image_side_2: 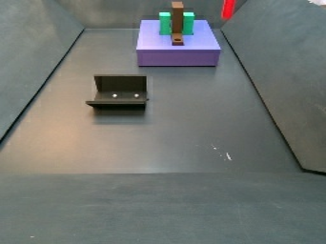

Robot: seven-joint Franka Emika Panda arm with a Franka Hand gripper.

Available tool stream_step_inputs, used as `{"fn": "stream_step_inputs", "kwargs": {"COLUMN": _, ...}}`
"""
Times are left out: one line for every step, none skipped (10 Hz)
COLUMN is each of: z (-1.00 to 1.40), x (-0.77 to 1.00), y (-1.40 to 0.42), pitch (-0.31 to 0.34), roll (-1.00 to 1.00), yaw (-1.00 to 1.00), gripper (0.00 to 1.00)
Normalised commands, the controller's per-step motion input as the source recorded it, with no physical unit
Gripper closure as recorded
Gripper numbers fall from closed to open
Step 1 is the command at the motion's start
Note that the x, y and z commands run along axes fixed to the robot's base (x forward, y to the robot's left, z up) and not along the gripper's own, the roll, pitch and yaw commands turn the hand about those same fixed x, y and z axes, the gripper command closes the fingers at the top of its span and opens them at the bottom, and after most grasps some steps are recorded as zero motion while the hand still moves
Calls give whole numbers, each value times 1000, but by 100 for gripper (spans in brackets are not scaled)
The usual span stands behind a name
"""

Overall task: Pick up the red object. Move up. Move to above the board. Insert the red object.
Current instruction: Move to above the board.

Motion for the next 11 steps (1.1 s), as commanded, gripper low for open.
{"fn": "stream_step_inputs", "kwargs": {"z": 186, "x": 267, "y": -1400, "pitch": 147, "roll": 11, "yaw": -75, "gripper": 100}}
{"fn": "stream_step_inputs", "kwargs": {"z": 184, "x": 262, "y": -1400, "pitch": 149, "roll": 15, "yaw": -69, "gripper": 100}}
{"fn": "stream_step_inputs", "kwargs": {"z": 188, "x": 267, "y": -1400, "pitch": 152, "roll": 43, "yaw": -26, "gripper": 100}}
{"fn": "stream_step_inputs", "kwargs": {"z": 192, "x": 277, "y": -1400, "pitch": 134, "roll": -19, "yaw": -21, "gripper": 100}}
{"fn": "stream_step_inputs", "kwargs": {"z": 189, "x": 291, "y": -1400, "pitch": 125, "roll": -7, "yaw": -9, "gripper": 100}}
{"fn": "stream_step_inputs", "kwargs": {"z": 191, "x": 301, "y": -1400, "pitch": 134, "roll": 11, "yaw": 5, "gripper": 100}}
{"fn": "stream_step_inputs", "kwargs": {"z": 197, "x": 324, "y": -1400, "pitch": 144, "roll": -9, "yaw": 4, "gripper": 100}}
{"fn": "stream_step_inputs", "kwargs": {"z": 199, "x": 342, "y": -1400, "pitch": 153, "roll": 3, "yaw": 8, "gripper": 100}}
{"fn": "stream_step_inputs", "kwargs": {"z": 206, "x": 367, "y": -1400, "pitch": 157, "roll": 8, "yaw": 9, "gripper": 100}}
{"fn": "stream_step_inputs", "kwargs": {"z": 212, "x": 397, "y": -1400, "pitch": 151, "roll": -1, "yaw": 6, "gripper": 100}}
{"fn": "stream_step_inputs", "kwargs": {"z": 105, "x": 210, "y": -637, "pitch": 147, "roll": 16, "yaw": 6, "gripper": 100}}
